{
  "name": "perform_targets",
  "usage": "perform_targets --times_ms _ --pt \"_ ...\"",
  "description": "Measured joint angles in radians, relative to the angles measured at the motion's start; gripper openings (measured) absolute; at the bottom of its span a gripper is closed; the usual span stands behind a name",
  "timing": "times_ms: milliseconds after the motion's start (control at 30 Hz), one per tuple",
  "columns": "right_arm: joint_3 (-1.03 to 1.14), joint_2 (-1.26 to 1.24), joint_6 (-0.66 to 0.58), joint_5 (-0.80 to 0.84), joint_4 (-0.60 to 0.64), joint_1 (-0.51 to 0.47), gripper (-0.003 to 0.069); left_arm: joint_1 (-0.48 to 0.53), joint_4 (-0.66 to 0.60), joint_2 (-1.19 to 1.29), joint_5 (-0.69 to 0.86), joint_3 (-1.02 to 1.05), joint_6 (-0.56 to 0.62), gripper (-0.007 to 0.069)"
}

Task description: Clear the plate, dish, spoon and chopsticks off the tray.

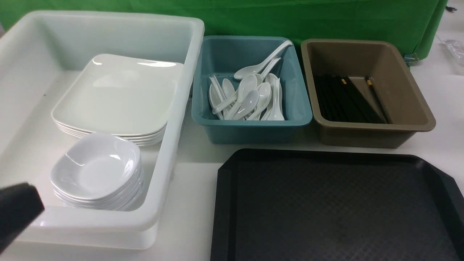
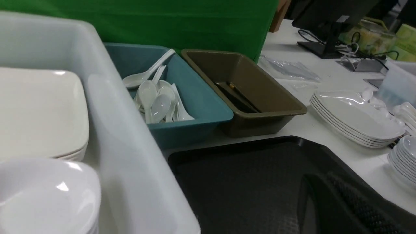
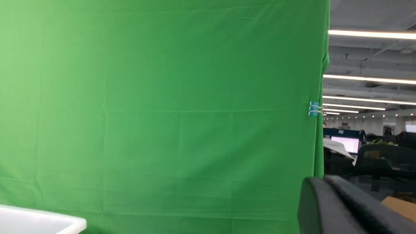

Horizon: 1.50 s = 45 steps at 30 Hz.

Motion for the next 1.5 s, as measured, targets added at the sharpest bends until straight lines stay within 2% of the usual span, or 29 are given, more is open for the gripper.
perform_targets --times_ms 133,333,833,900,1000,1067,1233,1500 --pt "0.001 0.0 0.0 -0.004 0.0 0.0 0.0034 0.0 -0.012 -0.114 -0.116 0.127 -0.041 0.0004" --pt "0.001 0.0 0.0 -0.004 0.0 0.0 0.0045 0.0 -0.019 -0.132 -0.203 0.142 -0.046 0.001" --pt "0.001 0.0 0.0 -0.004 0.0 0.0 0.0075 0.0 -0.012 -0.132 -0.213 0.144 -0.033 0.001" --pt "0.001 0.0 0.0 -0.004 0.0 0.0 0.0082 0.0 0.02 -0.132 -0.219 0.153 -0.005 0.001" --pt "0.001 0.0 0.0 -0.004 0.0 0.0 0.0094 0.014 0.142 -0.144 -0.268 0.202 -0.017 0.0011" --pt "0.001 0.0 0.0 -0.004 0.0 0.0 0.0099 0.077 0.23 -0.177 -0.338 0.288 -0.043 0.0011" --pt "0.001 0.0 0.0 -0.004 0.0 0.0 0.0113 0.242 0.289 -0.227 -0.537 0.554 -0.045 0.0011" --pt "0.001 0.0 0.0 -0.004 0.0 0.0 0.0127 0.252 0.403 -0.227 -0.459 0.618 -0.051 0.0011"
